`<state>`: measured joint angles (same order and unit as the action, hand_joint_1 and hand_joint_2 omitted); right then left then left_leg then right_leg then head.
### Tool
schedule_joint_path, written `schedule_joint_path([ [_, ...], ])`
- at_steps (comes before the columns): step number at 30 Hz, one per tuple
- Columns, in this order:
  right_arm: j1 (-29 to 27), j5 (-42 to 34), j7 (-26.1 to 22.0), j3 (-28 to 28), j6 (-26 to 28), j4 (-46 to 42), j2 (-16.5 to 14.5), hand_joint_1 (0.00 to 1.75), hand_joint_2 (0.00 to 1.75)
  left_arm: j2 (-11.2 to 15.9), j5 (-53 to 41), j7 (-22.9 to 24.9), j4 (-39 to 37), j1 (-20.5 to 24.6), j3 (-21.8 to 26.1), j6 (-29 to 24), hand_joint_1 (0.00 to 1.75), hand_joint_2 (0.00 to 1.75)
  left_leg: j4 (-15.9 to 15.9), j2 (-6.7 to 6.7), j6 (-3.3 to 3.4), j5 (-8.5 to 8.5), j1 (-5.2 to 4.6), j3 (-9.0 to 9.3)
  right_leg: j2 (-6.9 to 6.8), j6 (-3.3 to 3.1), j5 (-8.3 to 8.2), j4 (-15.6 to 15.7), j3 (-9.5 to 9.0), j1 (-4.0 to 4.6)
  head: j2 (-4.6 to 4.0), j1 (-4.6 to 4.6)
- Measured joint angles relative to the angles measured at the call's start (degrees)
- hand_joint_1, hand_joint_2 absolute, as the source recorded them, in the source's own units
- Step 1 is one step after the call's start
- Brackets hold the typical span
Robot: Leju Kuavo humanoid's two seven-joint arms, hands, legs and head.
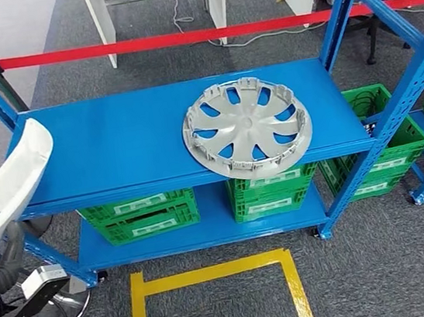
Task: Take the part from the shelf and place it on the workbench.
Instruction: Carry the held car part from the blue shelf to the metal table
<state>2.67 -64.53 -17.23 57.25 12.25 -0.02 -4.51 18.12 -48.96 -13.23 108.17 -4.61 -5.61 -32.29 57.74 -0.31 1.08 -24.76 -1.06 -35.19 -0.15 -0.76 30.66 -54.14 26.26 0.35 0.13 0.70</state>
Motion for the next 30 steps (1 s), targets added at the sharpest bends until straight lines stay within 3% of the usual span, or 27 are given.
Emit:
schedule_joint_path([
  [1, -0.04, -0.16, -0.05, -0.02, -0.01, 0.01, -0.13, 0.0, 0.0, 0.05, 0.18, -0.05, 0.0, 0.09, 0.0, 0.1, 1.75, 1.75, 1.58, -0.04, -0.4, -2.12, 0.08, -0.61, -0.19, -0.2, -0.7, 0.17, 0.61, -0.25, 0.01, -0.15],
  [3, -0.1, -0.32, -0.14, -0.03, -0.1, 0.02, -0.26, 0.0, 0.0, 0.1, 0.3, -0.1, 0.0, 0.24, 0.01, 0.26, 1.75, 1.75, 7.64, -0.02, -1.23, -8.24, 0.69, -1.89, -0.45, -0.46, -2.02, 0.12, 1.9, -0.42, 0.01, -0.36],
  [4, -0.13, -0.34, -0.18, -0.03, -0.15, 0.02, -0.31, 0.0, 0.0, 0.1, 0.3, -0.11, 0.0, 0.26, 0.02, 0.31, 1.75, 1.75, 11.18, -0.01, -1.62, -10.31, 1.03, -2.3, -0.56, -0.41, -2.64, -0.07, 2.68, -0.44, 0.01, -0.41],
  [5, -0.13, -0.32, -0.2, -0.03, -0.21, 0.02, -0.38, 0.0, 0.0, 0.1, 0.3, -0.14, 0.0, 0.24, 0.04, 0.32, 1.75, 1.75, 13.84, 0.0, -1.96, -10.92, 1.33, -2.29, -0.63, -0.31, -3.19, -0.36, 3.63, -0.47, 0.0, -0.38],
  [7, -0.11, -0.32, -0.18, -0.03, -0.25, 0.02, -0.59, 0.0, 0.0, 0.1, 0.29, -0.25, 0.0, 0.21, 0.23, 0.39, 1.75, 1.75, 14.13, 0.02, -2.55, -8.37, 1.84, -0.25, -0.77, 0.07, -4.04, -1.35, 5.74, -0.68, 0.0, -0.39],
  [8, -0.11, -0.32, -0.13, -0.03, -0.22, 0.02, -0.71, 0.0, 0.0, 0.1, 0.28, -0.37, 0.0, 0.2, 0.4, 0.43, 1.75, 1.75, 11.52, 0.05, -2.84, -6.66, 2.1, 1.97, -0.81, 0.34, -4.34, -2.0, 6.75, -0.81, 0.0, -0.4],
  [10, -0.13, -0.33, 0.0, -0.03, -0.1, 0.02, -0.89, 0.0, 0.0, 0.11, 0.25, -0.75, 0.01, 0.2, 0.87, 0.49, 1.75, 1.75, 4.01, 0.0, -3.08, -6.11, 2.33, 7.06, -0.82, 0.96, -4.85, -3.32, 8.43, -0.84, 0.01, -0.41],
  [12, -0.13, -0.39, 0.02, -0.03, 0.01, 0.02, -0.99, 0.0, 0.0, 0.11, 0.24, -1.08, 0.02, 0.06, 1.32, 0.54, 1.75, 1.75, -0.49, -0.13, -2.42, -7.5, 2.16, 9.37, -0.77, 1.72, -5.68, -4.0, 9.44, -0.73, 0.01, -0.38],
  [14, -0.31, -0.45, -0.01, -0.03, 0.14, 0.02, -1.04, 0.0, 0.0, 0.09, 0.32, -1.22, 0.02, -0.35, 1.75, 0.63, 1.75, 1.75, -0.96, -0.1, -1.19, -7.22, 2.0, 8.73, -0.63, 2.58, -6.49, -4.06, 10.03, -0.87, 0.01, -0.37],
  [15, -0.46, -0.45, 0.03, -0.03, 0.22, 0.03, -1.05, 0.0, 0.0, 0.07, 0.41, -1.25, 0.02, -0.57, 2.01, 0.72, 1.75, 1.75, -0.88, 0.0, -0.6, -6.66, 1.98, 8.13, -0.54, 2.93, -5.74, -4.48, 10.47, -0.97, 0.01, -0.35],
  [17, -0.74, -0.44, 0.12, -0.02, 0.34, 0.03, -1.08, 0.0, 0.0, 0.02, 0.71, -1.27, 0.02, -0.93, 2.6, 1.03, 1.75, 1.75, -0.94, 0.19, 0.39, -5.32, 1.99, 6.75, -0.29, 3.35, -1.1, -8.09, 11.86, -1.07, 0.0, -0.2],
  [19, -0.79, -0.37, 0.16, -0.01, 0.39, 0.02, -1.15, 0.0, 0.0, -0.03, 1.13, -1.4, 0.02, -1.36, 3.27, 1.37, 1.75, 1.75, -0.87, 0.22, 0.81, -3.89, 1.69, 5.02, -0.14, 3.45, 4.36, -15.27, 13.44, -1.01, 0.0, -0.04],
  [20, -0.78, -0.33, 0.16, -0.01, 0.41, 0.02, -1.19, 0.0, 0.0, -0.08, 1.35, -1.56, 0.02, -1.62, 3.62, 1.5, 1.75, 1.75, -0.82, 0.24, 0.91, -3.17, 1.5, 4.09, -0.11, 3.39, 5.38, -18.43, 13.69, -0.98, 0.0, 0.0],
  [21, -0.78, -0.3, 0.15, 0.0, 0.42, 0.02, -1.23, 0.0, 0.0, -0.13, 1.53, -1.74, 0.02, -1.88, 3.94, 1.59, 1.75, 1.75, -0.78, 0.25, 0.97, -2.46, 1.27, 3.15, -0.1, 3.23, 4.97, -20.16, 13.24, -0.94, 0.0, 0.0],
  [22, -0.78, -0.28, 0.14, 0.01, 0.43, 0.02, -1.27, 0.0, 0.0, -0.2, 1.67, -1.9, 0.02, -2.09, 4.22, 1.64, 1.75, 1.75, -0.76, 0.25, 1.01, -1.8, 1.05, 2.31, -0.08, 2.92, 3.49, -19.92, 11.89, -0.85, 0.0, 0.0],
  [23, -0.78, -0.28, 0.12, 0.01, 0.43, 0.02, -1.31, 0.0, 0.0, -0.26, 1.73, -2.01, 0.03, -2.24, 4.45, 1.67, 1.75, 1.75, -0.75, 0.21, 1.03, -1.15, 0.83, 1.53, -0.04, 2.45, 1.71, -17.73, 9.59, -0.69, 0.0, 0.0],
  [25, -0.62, -0.28, 0.06, 0.01, 0.43, 0.02, -1.35, 0.0, 0.0, -0.35, 1.83, -2.07, 0.06, -2.37, 4.88, 1.71, 1.75, 1.75, -0.72, 0.12, 0.91, 0.05, 0.46, 0.39, 0.11, 1.16, 0.57, -8.88, 2.74, -0.08, 0.01, -0.02],
  [27, -0.35, -0.26, -0.03, 0.01, 0.44, 0.02, -1.37, 0.0, 0.0, -0.44, 1.9, -2.08, 0.12, -2.41, 5.29, 1.77, 1.75, 1.75, -0.67, 0.11, 0.52, 1.18, 0.33, -0.33, 0.14, 0.56, 1.96, -1.27, -2.03, 0.42, 0.01, -0.1],
  [28, -0.31, -0.24, -0.06, 0.01, 0.45, 0.02, -1.42, 0.0, 0.0, -0.48, 1.91, -2.08, 0.15, -2.43, 5.44, 1.83, 1.75, 1.75, -0.68, 0.13, 0.26, 1.74, 0.33, -0.59, 0.09, 0.55, 2.32, 0.3, -2.68, 0.54, 0.01, -0.12],
  [30, -0.48, -0.14, -0.04, 0.02, 0.57, 0.02, -1.62, 0.0, 0.0, -0.54, 1.91, -2.07, 0.17, -2.57, 5.61, 1.91, 1.75, 1.75, -0.3, 0.11, -0.32, 1.73, 0.47, -1.2, -0.09, 0.37, 1.58, 0.7, -1.82, 0.33, 0.01, -0.08],
])
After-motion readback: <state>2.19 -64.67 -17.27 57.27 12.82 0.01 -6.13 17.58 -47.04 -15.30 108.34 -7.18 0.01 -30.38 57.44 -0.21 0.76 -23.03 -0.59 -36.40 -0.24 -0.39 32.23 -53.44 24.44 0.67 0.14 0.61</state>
